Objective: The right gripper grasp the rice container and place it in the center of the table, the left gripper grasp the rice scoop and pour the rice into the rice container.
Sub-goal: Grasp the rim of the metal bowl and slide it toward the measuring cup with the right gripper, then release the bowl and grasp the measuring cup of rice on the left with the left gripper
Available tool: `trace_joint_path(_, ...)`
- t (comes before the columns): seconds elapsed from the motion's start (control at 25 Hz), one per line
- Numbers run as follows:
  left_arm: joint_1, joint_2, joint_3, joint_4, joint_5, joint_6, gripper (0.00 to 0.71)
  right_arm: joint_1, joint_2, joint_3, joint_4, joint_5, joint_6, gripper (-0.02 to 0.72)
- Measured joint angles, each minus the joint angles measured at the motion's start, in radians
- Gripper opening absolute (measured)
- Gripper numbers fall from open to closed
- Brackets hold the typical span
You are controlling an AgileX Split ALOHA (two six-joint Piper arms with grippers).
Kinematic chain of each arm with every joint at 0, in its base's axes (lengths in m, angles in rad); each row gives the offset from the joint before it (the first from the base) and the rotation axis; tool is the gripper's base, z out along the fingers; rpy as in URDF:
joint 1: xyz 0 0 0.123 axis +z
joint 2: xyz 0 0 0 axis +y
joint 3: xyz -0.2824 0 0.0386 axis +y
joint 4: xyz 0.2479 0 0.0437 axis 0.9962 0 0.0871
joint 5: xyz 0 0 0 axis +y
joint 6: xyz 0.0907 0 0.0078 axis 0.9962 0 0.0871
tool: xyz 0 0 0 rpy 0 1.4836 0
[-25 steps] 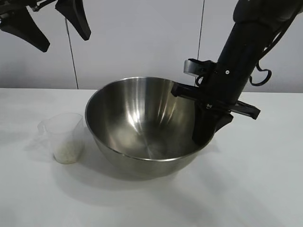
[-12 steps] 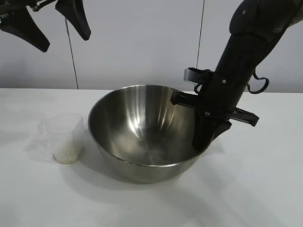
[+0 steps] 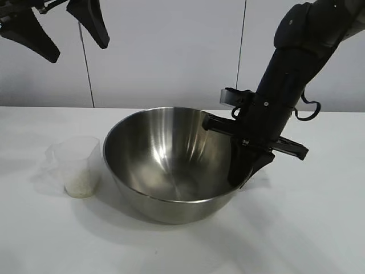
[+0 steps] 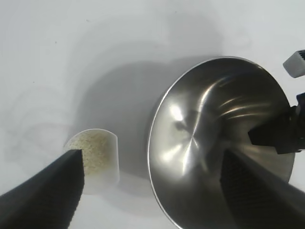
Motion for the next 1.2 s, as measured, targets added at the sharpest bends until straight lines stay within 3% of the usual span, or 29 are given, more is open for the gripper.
trace_joint_path(0.16,0.000,0.000,0.000,0.000,0.000,0.000,0.571,0.000,0.000,-0.002,0.020,0.000,0.000,0.071)
trace_joint_path(0.4,0.000,0.000,0.000,0.000,0.000,0.000,0.571,0.000,-0.002,-0.006,0.039,-0.002,0.000,0.436)
trace_joint_path(0.48,0.000,0.000,0.000,0.000,0.000,0.000,0.571,0.000,-0.004,-0.006,0.039,0.000,0.000,0.488)
trace_joint_path(0.64,0.000,0.000,0.000,0.000,0.000,0.000,0.571,-0.004,-0.042,-0.006,0.020,0.004,0.000,0.515)
trace_joint_path(0.88,0.000,0.000,0.000,0.000,0.000,0.000,0.571,-0.066,-0.141,-0.006,-0.085,0.071,0.000,0.516)
trace_joint_path(1.2,0.000,0.000,0.000,0.000,0.000,0.000,0.571,-0.151,-0.304,-0.006,-0.098,0.164,0.000,0.516)
